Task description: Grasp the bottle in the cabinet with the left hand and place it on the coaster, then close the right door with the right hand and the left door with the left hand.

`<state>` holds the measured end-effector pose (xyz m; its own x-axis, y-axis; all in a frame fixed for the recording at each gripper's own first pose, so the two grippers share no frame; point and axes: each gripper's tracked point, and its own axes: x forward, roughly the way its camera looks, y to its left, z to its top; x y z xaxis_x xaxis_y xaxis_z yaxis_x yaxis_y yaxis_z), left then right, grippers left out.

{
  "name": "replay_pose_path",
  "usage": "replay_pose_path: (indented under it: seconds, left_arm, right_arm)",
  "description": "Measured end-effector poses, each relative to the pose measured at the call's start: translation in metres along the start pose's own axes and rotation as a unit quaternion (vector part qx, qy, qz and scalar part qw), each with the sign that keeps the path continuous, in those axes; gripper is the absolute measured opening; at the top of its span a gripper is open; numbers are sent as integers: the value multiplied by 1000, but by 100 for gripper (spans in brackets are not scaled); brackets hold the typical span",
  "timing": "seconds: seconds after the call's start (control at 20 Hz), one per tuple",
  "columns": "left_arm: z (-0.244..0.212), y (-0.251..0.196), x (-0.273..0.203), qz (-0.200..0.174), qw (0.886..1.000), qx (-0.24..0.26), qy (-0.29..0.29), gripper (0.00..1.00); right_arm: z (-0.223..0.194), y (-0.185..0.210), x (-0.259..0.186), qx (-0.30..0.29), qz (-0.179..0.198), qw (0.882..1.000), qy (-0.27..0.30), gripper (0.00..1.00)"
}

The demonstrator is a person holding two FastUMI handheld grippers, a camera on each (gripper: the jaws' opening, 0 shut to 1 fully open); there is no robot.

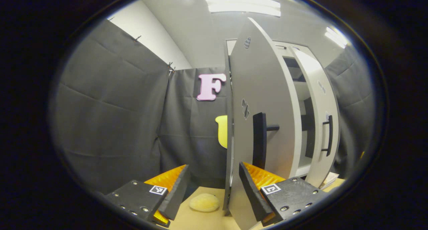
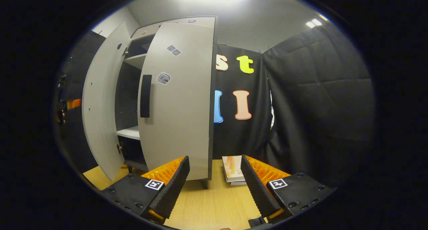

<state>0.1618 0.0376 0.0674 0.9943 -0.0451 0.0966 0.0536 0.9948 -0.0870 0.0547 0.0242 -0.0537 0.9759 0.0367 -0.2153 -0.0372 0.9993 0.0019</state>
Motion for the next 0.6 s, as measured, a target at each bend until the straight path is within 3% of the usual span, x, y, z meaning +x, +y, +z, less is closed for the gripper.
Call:
replay_pose_path:
  seconds: [0.6]
  left_arm:
    - [-9,-92,33,-55,998,-7,13,87]
  right_arm:
    - [-3,-35,-13,-8,-13,1000,-3,98]
